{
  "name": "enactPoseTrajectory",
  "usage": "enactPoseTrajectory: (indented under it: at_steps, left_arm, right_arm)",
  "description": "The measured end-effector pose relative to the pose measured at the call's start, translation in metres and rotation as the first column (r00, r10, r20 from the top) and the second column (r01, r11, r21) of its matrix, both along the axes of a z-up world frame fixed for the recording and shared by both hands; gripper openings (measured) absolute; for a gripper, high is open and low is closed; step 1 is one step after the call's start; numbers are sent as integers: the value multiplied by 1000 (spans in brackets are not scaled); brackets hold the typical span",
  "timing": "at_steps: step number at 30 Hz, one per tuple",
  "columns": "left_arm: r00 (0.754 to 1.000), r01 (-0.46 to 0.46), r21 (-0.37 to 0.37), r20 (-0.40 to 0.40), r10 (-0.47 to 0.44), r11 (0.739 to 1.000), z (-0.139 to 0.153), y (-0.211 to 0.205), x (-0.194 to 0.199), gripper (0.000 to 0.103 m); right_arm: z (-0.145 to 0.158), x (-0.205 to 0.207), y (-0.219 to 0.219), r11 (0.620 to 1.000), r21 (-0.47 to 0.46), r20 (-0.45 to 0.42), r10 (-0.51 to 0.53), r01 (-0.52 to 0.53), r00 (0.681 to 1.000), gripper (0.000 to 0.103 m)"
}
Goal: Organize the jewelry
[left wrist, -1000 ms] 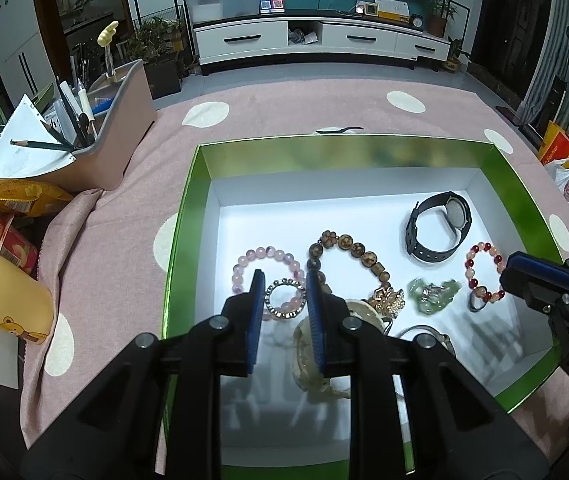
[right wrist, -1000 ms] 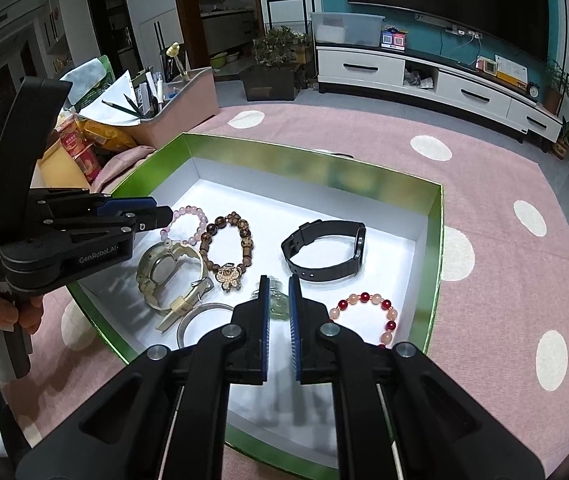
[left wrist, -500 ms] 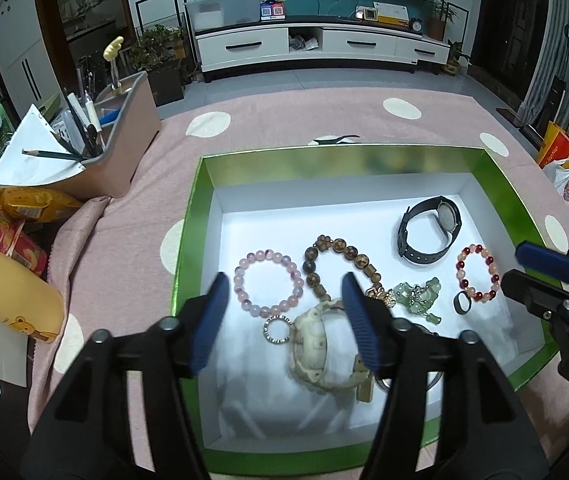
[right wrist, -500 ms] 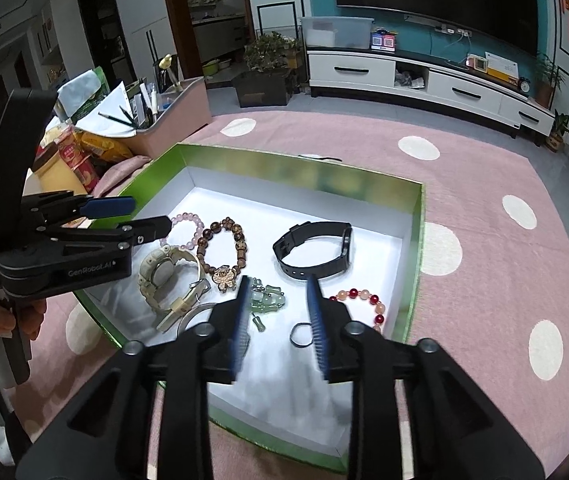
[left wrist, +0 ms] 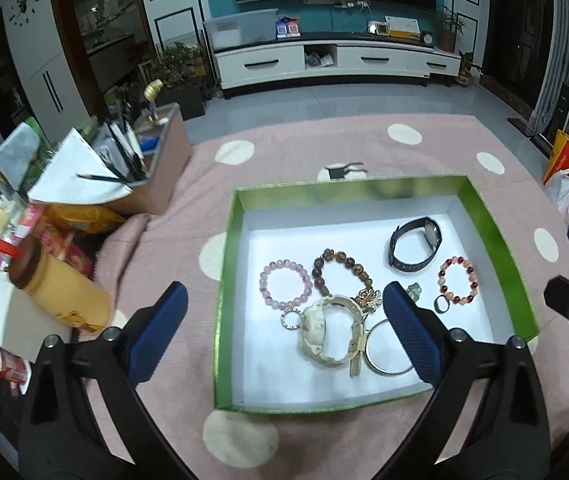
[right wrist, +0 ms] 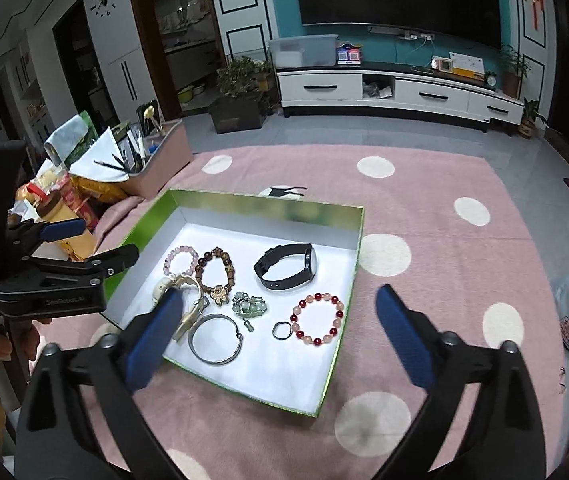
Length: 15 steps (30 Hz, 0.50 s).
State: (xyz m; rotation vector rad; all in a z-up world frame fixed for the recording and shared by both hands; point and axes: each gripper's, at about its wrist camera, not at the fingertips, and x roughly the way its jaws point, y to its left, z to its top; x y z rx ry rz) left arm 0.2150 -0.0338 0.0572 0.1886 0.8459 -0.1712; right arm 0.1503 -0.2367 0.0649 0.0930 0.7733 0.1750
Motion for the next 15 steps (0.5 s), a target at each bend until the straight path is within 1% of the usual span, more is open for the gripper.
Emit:
enactPoseTrajectory:
  at_steps: [5, 7, 9, 11, 15]
  left_arm:
    - [999, -29, 8, 28, 29, 1000, 33, 2, -13, 101]
    - [998, -46, -6, 32, 46, 999, 48, 4, -18, 101]
    - [998, -57, -24, 10, 58, 998, 59, 5, -20, 101]
    - [997, -75, -20, -21, 74, 997, 68, 5, -21, 101]
    - [998, -58, -57, -17, 57, 997, 92, 4, -31, 101]
  right_arm:
    - [26, -9, -3, 999, -16, 11, -27, 27, 1000, 102]
    - [37, -13, -3, 999, -33, 18, -38, 38, 999, 102]
    - [45, -15, -2, 998, -42, 19, -37, 38, 999, 102]
    - [55, -17, 0, 998, -47, 18, -32, 33, 999, 102]
    - [77, -21, 6, 997, -70, 28, -19, 21, 999, 102]
